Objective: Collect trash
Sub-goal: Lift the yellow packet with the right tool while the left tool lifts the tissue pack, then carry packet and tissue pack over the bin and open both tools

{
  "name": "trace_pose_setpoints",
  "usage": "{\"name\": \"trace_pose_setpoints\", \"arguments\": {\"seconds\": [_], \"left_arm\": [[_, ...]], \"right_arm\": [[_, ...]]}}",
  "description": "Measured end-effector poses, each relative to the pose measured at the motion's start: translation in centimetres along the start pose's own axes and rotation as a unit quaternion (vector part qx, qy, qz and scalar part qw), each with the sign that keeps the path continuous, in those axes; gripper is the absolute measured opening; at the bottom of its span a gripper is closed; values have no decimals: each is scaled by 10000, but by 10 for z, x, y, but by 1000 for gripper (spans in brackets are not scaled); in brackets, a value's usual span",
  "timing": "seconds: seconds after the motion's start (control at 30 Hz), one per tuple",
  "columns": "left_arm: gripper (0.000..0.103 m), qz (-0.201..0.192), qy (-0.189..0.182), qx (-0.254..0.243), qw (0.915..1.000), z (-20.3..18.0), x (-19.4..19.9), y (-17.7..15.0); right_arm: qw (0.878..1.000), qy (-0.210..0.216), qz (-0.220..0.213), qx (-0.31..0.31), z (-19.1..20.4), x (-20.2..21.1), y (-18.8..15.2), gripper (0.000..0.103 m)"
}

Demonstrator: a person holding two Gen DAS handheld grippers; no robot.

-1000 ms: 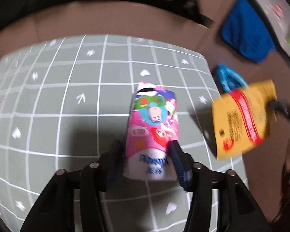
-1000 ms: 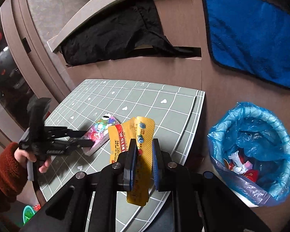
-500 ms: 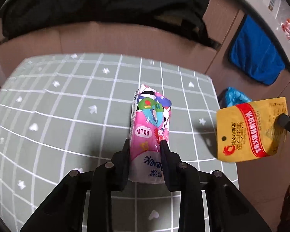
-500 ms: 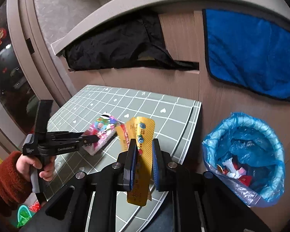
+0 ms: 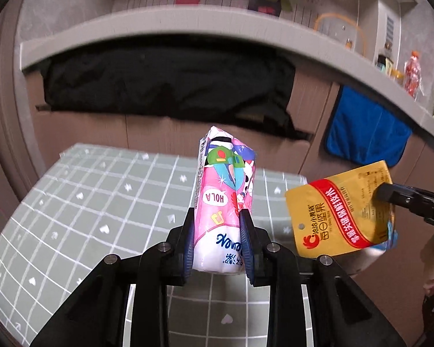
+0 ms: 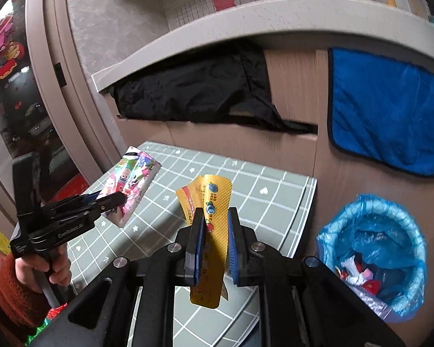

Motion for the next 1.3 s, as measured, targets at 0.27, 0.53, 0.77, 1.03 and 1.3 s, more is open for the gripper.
{"name": "trace_pose_setpoints", "arguments": {"seconds": [0.27, 0.53, 0.77, 1.03, 1.3], "left_arm": [[29, -775, 150, -272, 9965, -29, 36, 51], [29, -1349, -2, -542, 9894, -94, 47, 94], [29, -1321, -490, -848, 9864, -174, 22, 112], [29, -1016, -1190, -900, 9836, -253, -27, 107], [29, -323, -1460, -981, 9839, -297, -86, 76]], "right_arm": [[9986, 19, -521, 108, 2, 30, 35, 13], [9931, -225, -1127, 240, -25, 82, 58, 13], [9870, -734, -1430, 22, -85, 123, 55, 13], [9763, -1462, -1532, -438, -163, 149, 39, 13], [9740, -1599, -1274, -975, -220, 139, 16, 13]]}}
Point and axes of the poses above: each gripper's, at about its wrist camera, not at the fingertips, and x roughly against the way its jaws point, z to its left, y to its top, the point moved 6 cm from there along -x, roughly the way its jaws point, and after that the axes turned 8 degrees about -x, right-handed, at the moved point
